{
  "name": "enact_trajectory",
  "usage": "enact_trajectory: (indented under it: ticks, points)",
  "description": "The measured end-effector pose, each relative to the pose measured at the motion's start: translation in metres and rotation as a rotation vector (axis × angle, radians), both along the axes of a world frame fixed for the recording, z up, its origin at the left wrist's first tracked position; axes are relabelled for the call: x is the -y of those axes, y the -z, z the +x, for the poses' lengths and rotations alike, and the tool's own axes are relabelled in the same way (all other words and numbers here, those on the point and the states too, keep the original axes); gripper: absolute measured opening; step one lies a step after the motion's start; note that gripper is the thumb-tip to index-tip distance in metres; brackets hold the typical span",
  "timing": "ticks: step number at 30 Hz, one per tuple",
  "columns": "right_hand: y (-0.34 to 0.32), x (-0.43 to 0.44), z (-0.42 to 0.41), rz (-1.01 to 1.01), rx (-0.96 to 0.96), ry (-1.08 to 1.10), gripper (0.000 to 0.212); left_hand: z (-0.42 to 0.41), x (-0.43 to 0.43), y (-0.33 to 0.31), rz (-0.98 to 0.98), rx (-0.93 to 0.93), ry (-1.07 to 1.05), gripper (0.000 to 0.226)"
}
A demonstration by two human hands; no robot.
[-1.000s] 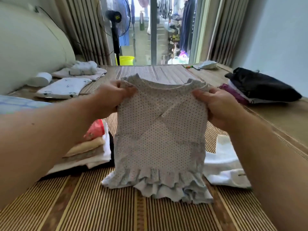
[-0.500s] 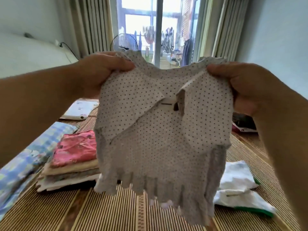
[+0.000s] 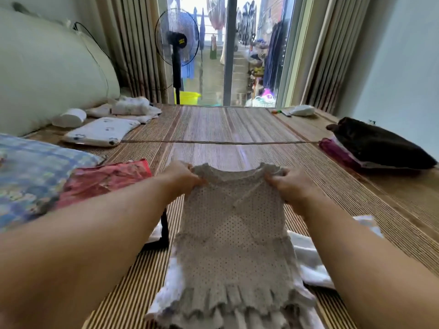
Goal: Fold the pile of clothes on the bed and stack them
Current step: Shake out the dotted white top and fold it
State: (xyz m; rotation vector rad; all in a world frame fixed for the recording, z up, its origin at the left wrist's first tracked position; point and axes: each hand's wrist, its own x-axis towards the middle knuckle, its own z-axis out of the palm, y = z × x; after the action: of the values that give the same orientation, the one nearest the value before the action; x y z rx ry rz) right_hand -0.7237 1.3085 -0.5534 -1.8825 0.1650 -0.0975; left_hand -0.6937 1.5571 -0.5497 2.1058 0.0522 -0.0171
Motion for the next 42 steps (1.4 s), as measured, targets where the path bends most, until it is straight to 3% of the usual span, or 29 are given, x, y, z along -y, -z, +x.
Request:
enact_trajectory:
  ticks: [2,5,8,10,13,15,17,20,22,25,30,33,36,39,42]
  points:
    - [0.012,0.004,0.003,-0.009,0.051,-0.006,0.007,0.006,0.001,0.016,0.054,0.043,0.025,0.018]
    - [0.019,0.018,-0.008,-0.121,0.139,-0.085,0.010,-0.003,-0.008,0.029,0.291,0.236,0.154,0.024]
    - [0.031,0.032,-0.039,-0.275,0.165,-0.217,0.017,-0.035,-0.028,0.040,0.395,0.385,0.379,0.028]
    - [0.042,0.035,-0.071,-0.403,0.112,-0.328,0.028,-0.060,-0.042,0.052,0.543,0.433,0.539,0.015]
    - [0.062,0.032,-0.111,-0.736,-0.132,-0.515,0.029,-0.091,-0.053,0.073,0.870,0.257,0.799,0.011]
    - [0.064,0.025,-0.124,-0.871,-0.324,-0.548,0.031,-0.101,-0.053,0.079,0.893,0.102,0.909,0.018]
    - [0.064,0.013,-0.126,-0.862,-0.282,-0.458,0.033,-0.103,-0.045,0.078,0.760,0.054,0.877,0.025]
    - [0.072,-0.021,-0.120,-0.595,-0.112,-0.192,0.034,-0.093,-0.025,0.079,0.663,0.155,0.742,0.034]
    - [0.093,-0.045,-0.114,-0.703,-0.181,-0.123,0.036,-0.086,-0.015,0.090,0.860,0.106,0.726,0.062]
    - [0.136,-0.073,-0.117,-0.952,-0.392,-0.122,0.073,-0.089,-0.015,0.115,1.143,-0.023,0.737,0.078]
    - [0.146,-0.038,-0.096,-1.137,-0.245,-0.357,0.088,-0.112,-0.016,0.100,1.407,0.012,0.794,0.091]
    - [0.123,-0.005,-0.076,-1.284,-0.247,-0.456,0.087,-0.135,-0.018,0.078,1.274,0.029,0.943,0.077]
    - [0.102,-0.002,-0.077,-1.308,-0.145,-0.396,0.086,-0.155,-0.024,0.069,0.970,-0.099,1.053,0.051]
    - [0.089,-0.018,-0.110,-1.141,0.193,-0.412,0.042,-0.162,-0.043,0.073,0.887,0.073,1.123,0.044]
    - [0.087,-0.046,-0.165,-0.886,0.199,-0.528,0.019,-0.164,-0.067,0.090,0.929,0.191,1.098,0.059]
